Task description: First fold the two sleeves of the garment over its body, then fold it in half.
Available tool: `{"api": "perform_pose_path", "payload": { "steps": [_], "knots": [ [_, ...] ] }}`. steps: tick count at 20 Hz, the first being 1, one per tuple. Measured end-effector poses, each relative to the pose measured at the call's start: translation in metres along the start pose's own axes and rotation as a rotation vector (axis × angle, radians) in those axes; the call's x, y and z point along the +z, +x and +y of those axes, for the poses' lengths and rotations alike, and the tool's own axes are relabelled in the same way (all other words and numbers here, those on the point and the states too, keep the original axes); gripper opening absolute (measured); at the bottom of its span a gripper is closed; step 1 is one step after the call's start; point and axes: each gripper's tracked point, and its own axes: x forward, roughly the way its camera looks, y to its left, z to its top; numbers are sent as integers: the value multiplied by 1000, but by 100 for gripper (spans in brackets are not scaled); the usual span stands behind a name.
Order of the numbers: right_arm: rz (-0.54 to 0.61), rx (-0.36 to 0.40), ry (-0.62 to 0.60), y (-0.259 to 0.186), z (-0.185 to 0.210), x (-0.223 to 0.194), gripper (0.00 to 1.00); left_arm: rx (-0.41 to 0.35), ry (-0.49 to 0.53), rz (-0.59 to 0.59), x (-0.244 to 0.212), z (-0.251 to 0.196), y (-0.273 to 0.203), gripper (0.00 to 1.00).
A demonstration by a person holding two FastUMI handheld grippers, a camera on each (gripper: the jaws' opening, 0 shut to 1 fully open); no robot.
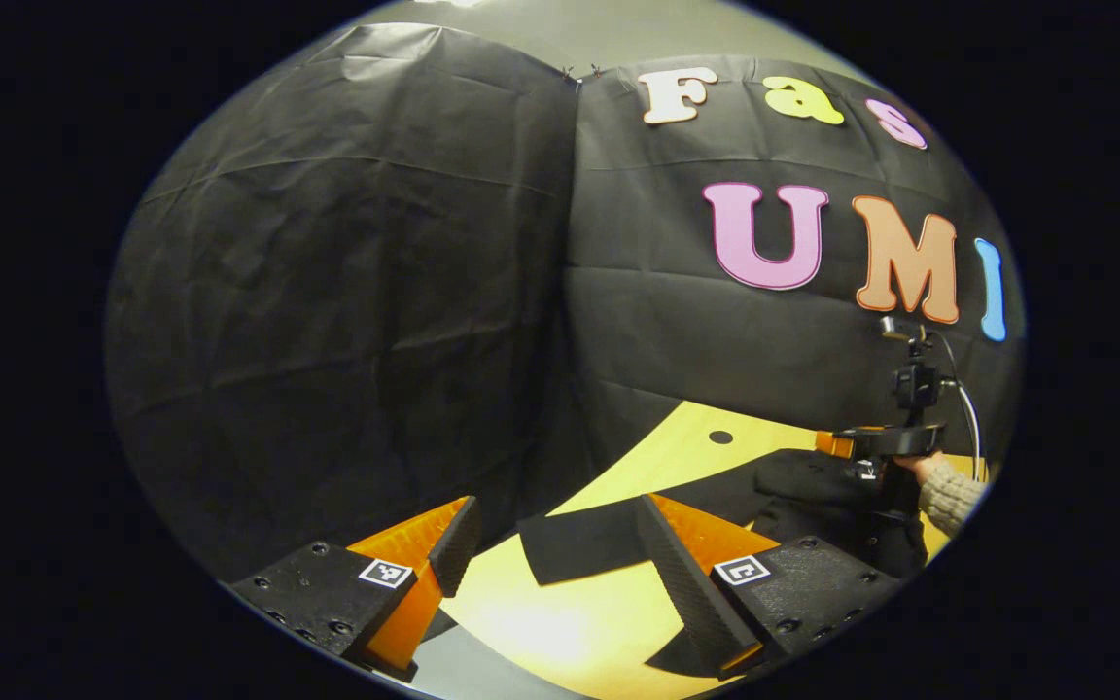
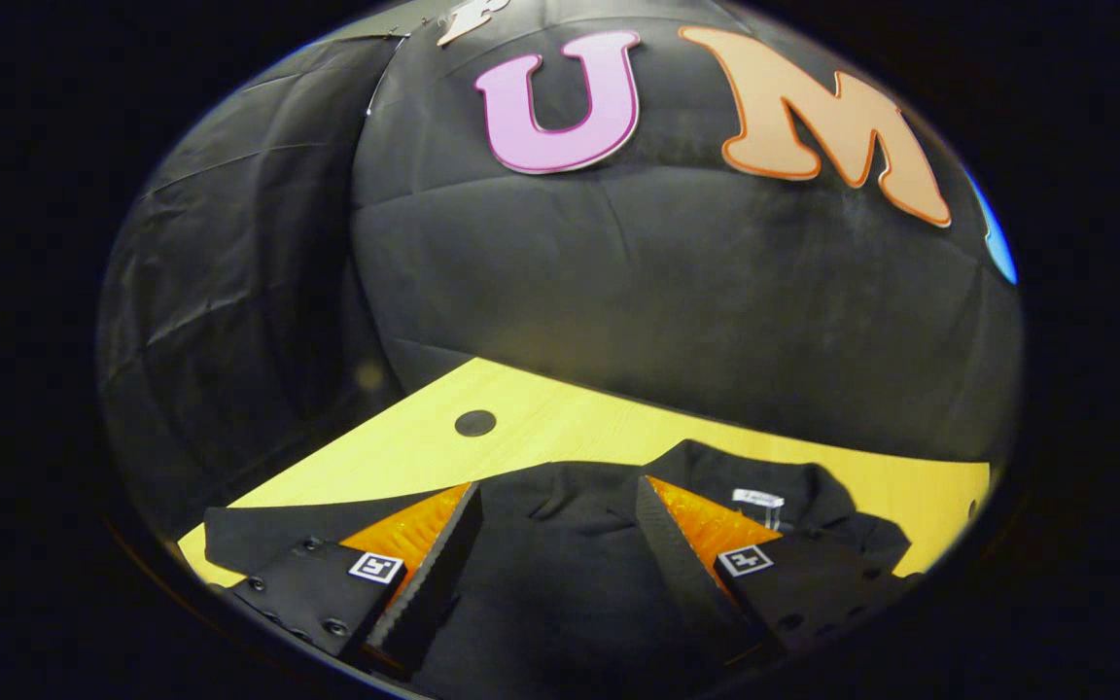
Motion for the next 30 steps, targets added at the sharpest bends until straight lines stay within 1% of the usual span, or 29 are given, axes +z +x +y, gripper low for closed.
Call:
{"api": "perform_pose_path", "payload": {
  "steps": [1,2,3,4,7,8,9,11,12,13,16,19,21,24,26,27,28,29,30],
  "knots": [
    [-15,-17,8,-10,-9,1,100,-12,-1,6,-4,-4,7,96],
    [-24,-36,18,-22,-20,3,100,-23,2,14,-9,-7,14,99],
    [-29,-63,29,-34,-33,3,100,-32,10,22,-13,-11,21,96],
    [-40,-84,44,-48,-46,3,100,-40,20,31,-21,-13,31,96],
    [-86,-163,87,-101,-89,5,100,-46,40,70,-44,-12,54,96],
    [-97,-194,88,-119,-105,3,100,-50,39,84,-51,-13,62,99],
    [-108,-229,87,-139,-121,2,100,-53,36,99,-59,-14,70,96],
    [-140,-288,95,-179,-147,1,100,-55,37,131,-75,-13,84,97],
    [-156,-322,105,-199,-161,-1,100,-48,48,157,-87,-10,91,99],
    [-173,-358,118,-219,-174,-3,100,-46,59,175,-96,-8,96,97],
    [-226,-474,139,-275,-211,-12,100,-38,70,245,-122,-8,107,98],
    [-235,-567,160,-324,-236,-27,100,-30,90,267,-139,-5,118,98],
    [-226,-631,168,-349,-254,-40,100,-25,109,296,-154,-3,127,98],
    [-227,-709,183,-384,-271,-51,100,-32,118,333,-174,-3,137,98],
    [-233,-778,175,-404,-284,-57,99,-31,122,356,-185,-3,143,98],
    [-233,-806,170,-412,-288,-59,100,-27,121,363,-189,-3,147,97],
    [-234,-824,169,-419,-289,-60,96,-25,116,372,-193,-2,148,100],
    [-238,-832,170,-427,-290,-60,98,-22,113,384,-196,-1,151,97],
    [-240,-838,176,-431,-291,-60,98,-23,112,405,-203,0,153,97]
  ]
}}
